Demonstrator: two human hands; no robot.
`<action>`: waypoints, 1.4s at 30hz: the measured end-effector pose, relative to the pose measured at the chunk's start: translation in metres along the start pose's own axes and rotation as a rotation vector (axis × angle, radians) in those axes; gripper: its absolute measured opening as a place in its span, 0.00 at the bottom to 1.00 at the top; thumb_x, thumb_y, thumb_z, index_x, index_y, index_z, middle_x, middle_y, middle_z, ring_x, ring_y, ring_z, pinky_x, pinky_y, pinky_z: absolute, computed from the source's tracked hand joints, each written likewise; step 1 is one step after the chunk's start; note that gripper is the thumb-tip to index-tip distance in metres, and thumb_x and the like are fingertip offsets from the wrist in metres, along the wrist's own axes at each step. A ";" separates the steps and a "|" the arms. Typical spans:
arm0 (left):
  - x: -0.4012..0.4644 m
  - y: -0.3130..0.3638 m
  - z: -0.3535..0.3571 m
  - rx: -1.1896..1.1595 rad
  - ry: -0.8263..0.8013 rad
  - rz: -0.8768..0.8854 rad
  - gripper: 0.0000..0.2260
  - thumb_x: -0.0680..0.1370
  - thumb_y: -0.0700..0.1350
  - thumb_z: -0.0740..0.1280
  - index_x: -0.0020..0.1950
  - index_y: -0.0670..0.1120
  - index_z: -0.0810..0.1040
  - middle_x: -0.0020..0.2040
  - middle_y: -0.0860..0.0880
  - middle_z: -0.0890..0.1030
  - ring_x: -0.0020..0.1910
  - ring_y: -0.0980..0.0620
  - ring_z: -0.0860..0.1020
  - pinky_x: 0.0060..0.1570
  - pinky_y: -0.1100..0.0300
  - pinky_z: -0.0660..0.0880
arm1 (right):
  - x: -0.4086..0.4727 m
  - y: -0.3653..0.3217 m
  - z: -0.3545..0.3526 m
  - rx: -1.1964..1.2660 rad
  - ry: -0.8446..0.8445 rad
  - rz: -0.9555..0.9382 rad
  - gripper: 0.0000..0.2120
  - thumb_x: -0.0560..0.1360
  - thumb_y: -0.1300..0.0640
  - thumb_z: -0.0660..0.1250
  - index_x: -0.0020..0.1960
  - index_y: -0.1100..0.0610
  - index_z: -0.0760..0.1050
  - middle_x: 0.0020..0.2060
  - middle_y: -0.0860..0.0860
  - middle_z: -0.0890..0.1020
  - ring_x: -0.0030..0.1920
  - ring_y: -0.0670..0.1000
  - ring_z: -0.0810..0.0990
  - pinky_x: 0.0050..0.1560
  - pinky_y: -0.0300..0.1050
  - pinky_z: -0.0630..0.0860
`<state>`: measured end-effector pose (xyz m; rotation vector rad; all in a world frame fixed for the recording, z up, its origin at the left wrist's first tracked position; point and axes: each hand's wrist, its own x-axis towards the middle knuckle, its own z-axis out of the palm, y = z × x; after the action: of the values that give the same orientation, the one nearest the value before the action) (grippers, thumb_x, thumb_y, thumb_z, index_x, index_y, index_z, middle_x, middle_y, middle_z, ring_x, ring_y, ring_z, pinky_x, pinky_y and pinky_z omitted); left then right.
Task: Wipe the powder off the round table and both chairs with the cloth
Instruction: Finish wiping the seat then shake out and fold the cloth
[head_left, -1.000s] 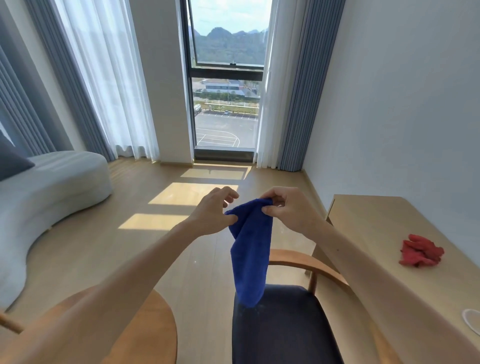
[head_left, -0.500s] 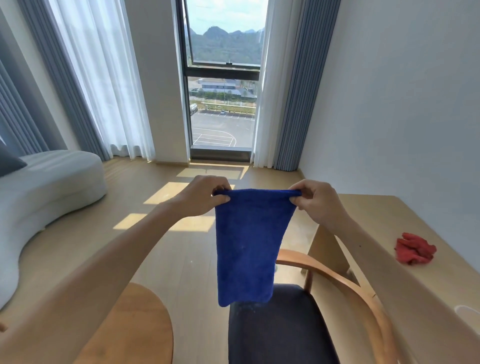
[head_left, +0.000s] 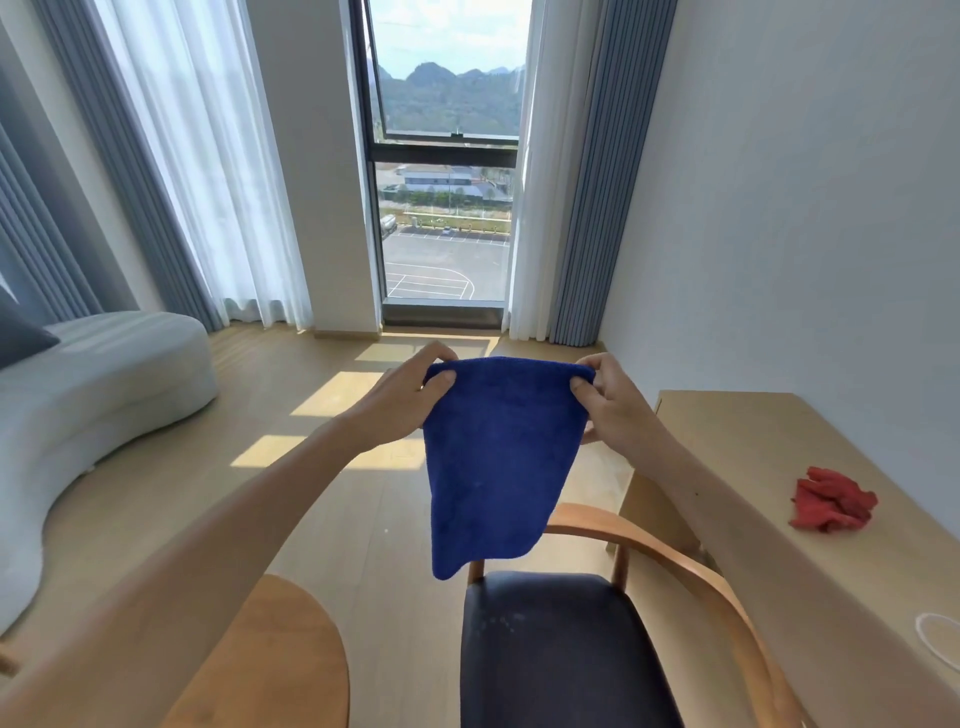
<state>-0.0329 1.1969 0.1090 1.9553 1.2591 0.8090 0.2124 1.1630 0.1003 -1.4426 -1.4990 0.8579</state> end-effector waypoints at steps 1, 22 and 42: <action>-0.001 0.001 0.003 -0.019 0.029 -0.014 0.07 0.83 0.47 0.54 0.51 0.56 0.69 0.42 0.51 0.76 0.41 0.51 0.74 0.43 0.51 0.76 | -0.001 0.001 0.002 0.043 -0.008 0.041 0.05 0.83 0.58 0.55 0.59 0.55 0.66 0.50 0.51 0.76 0.51 0.52 0.78 0.38 0.47 0.83; -0.016 -0.018 0.015 0.195 0.008 -0.113 0.20 0.79 0.41 0.61 0.69 0.50 0.61 0.49 0.50 0.76 0.41 0.56 0.74 0.36 0.67 0.70 | -0.003 0.016 0.028 -0.090 0.051 0.110 0.22 0.80 0.59 0.62 0.71 0.52 0.60 0.60 0.50 0.73 0.54 0.52 0.77 0.46 0.50 0.81; -0.011 -0.031 0.007 -0.023 0.055 -0.182 0.05 0.80 0.45 0.63 0.56 0.52 0.73 0.39 0.48 0.81 0.37 0.50 0.78 0.40 0.55 0.80 | 0.003 0.011 0.023 -0.076 -0.029 0.245 0.14 0.78 0.59 0.65 0.62 0.53 0.67 0.53 0.50 0.75 0.52 0.53 0.77 0.43 0.47 0.82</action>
<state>-0.0469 1.1948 0.0786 1.7809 1.4303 0.7854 0.1954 1.1689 0.0817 -1.7013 -1.4079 0.9804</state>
